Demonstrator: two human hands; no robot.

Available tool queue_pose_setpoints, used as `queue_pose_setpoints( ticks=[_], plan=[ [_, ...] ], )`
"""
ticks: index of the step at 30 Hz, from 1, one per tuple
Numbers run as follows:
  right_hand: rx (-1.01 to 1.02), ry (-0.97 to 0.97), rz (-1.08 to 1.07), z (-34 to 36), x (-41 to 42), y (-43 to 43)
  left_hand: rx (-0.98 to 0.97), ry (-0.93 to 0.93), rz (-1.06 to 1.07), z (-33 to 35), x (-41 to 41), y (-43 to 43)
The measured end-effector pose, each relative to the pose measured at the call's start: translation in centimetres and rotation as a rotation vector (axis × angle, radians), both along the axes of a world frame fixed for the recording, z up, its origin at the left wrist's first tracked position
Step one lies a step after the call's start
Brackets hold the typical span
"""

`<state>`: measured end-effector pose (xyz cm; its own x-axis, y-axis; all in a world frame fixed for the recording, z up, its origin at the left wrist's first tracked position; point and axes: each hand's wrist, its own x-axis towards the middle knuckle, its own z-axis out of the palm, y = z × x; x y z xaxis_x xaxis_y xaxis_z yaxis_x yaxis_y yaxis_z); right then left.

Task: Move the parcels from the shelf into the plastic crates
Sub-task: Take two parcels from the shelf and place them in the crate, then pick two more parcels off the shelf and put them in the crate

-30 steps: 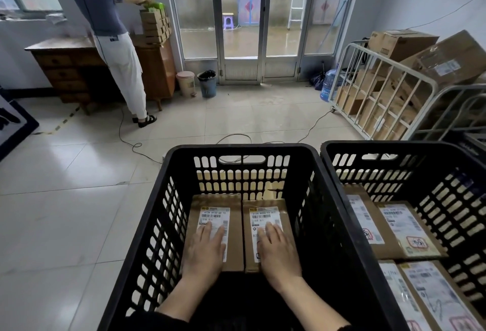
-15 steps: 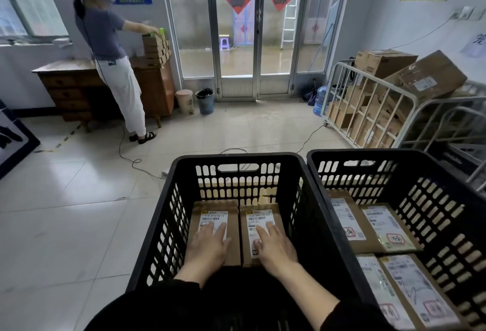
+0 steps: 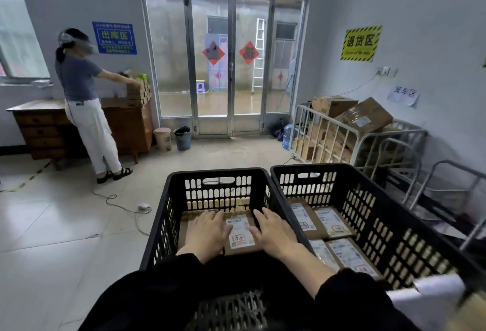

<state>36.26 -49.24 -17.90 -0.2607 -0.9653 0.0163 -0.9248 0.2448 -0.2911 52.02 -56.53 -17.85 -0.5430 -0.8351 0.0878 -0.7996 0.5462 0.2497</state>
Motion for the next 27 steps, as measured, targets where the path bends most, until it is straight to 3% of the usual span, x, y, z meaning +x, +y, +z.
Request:
queue_pose_setpoints(
  ticks=[15,27],
  plan=[
    [-0.086,0.088,-0.306,1.6,-1.5,22.6,-0.039,0.052,-0.321,1.4,-3.4,17.0],
    [-0.010,0.017,-0.763,0.5,-6.7,41.5,-0.200,-0.025,-0.672,1.2,-12.3,30.3]
  ],
)
